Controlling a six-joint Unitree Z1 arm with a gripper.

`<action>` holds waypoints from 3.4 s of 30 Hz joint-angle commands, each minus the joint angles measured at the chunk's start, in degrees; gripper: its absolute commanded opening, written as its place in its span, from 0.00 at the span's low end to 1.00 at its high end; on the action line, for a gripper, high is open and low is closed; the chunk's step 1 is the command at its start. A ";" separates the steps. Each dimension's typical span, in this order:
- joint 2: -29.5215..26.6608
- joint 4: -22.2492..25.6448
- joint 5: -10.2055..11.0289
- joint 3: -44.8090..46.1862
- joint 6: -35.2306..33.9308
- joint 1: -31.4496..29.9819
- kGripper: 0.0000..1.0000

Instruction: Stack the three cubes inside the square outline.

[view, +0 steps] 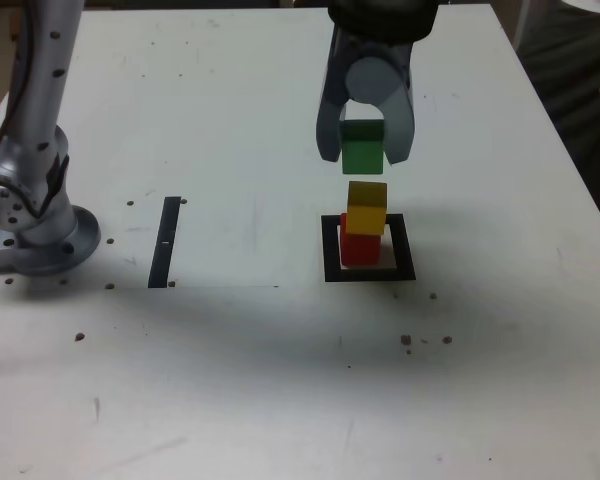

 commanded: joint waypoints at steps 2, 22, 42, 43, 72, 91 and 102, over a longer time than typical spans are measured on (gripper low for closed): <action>-0.25 0.29 -0.33 0.30 -0.37 -0.41 0.32; 1.39 -0.77 -0.59 0.55 -0.88 -1.40 0.32; 3.20 -2.42 -1.22 0.99 0.51 -1.39 0.99; 3.16 -2.42 -1.21 1.03 0.51 -1.39 0.99; -15.53 -3.12 4.16 17.46 -3.46 -1.39 0.99; -27.17 -11.79 2.72 44.80 -7.85 -1.40 0.99; -27.80 -21.41 -1.21 56.56 -8.26 -1.40 0.99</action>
